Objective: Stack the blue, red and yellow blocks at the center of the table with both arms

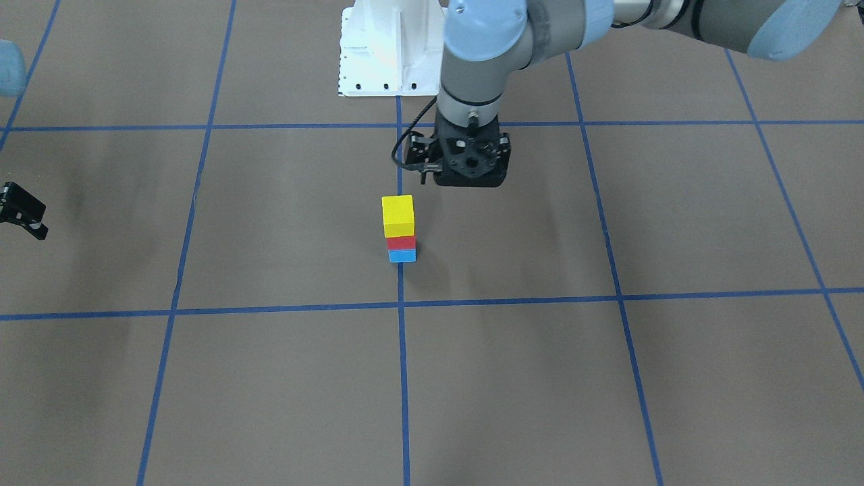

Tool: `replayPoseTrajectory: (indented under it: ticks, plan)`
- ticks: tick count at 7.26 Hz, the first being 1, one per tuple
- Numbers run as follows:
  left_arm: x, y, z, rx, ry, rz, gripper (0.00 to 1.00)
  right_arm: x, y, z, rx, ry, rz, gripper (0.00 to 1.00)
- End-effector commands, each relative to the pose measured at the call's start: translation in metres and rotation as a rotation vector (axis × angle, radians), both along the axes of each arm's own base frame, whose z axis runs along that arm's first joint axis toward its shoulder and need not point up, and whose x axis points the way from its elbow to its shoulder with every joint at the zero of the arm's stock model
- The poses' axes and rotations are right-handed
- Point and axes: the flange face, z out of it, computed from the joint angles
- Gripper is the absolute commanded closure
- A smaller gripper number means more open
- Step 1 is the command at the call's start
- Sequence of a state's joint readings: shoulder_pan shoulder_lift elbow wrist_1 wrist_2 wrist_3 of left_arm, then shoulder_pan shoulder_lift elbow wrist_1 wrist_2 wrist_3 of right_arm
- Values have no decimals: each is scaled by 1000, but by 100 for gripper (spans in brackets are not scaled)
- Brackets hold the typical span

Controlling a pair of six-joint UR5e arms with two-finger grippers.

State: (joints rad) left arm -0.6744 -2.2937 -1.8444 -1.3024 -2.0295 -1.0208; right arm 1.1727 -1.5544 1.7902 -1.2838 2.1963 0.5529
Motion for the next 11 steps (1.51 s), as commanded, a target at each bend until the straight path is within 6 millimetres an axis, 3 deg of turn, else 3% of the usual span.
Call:
replayPoseTrajectory:
  ticks: [1,3,4,6,7,8,9,11]
  plan:
    - [-140,13,109,112,-83,64,1,43,-7,22,-7,-33,-7,0]
    - [-265,-13,223,163,-69,139,1,101,-10,41,-2,-105,-8,0]
    - [-316,-38,279,196,-54,158,1,117,-6,46,-4,-112,8,0]
    - [-392,-67,352,149,-45,125,1,127,-7,44,-2,-112,25,0]
    - [-416,-78,377,145,-56,121,1,114,-11,43,-34,-105,1,0]
    - [-433,-85,387,135,-59,103,1,110,-17,37,-30,-89,-2,0]
    - [-454,-91,402,91,-33,64,1,110,-16,44,-22,-74,-18,0]
    - [-454,-93,410,61,28,57,1,108,-16,42,-22,-73,-24,0]
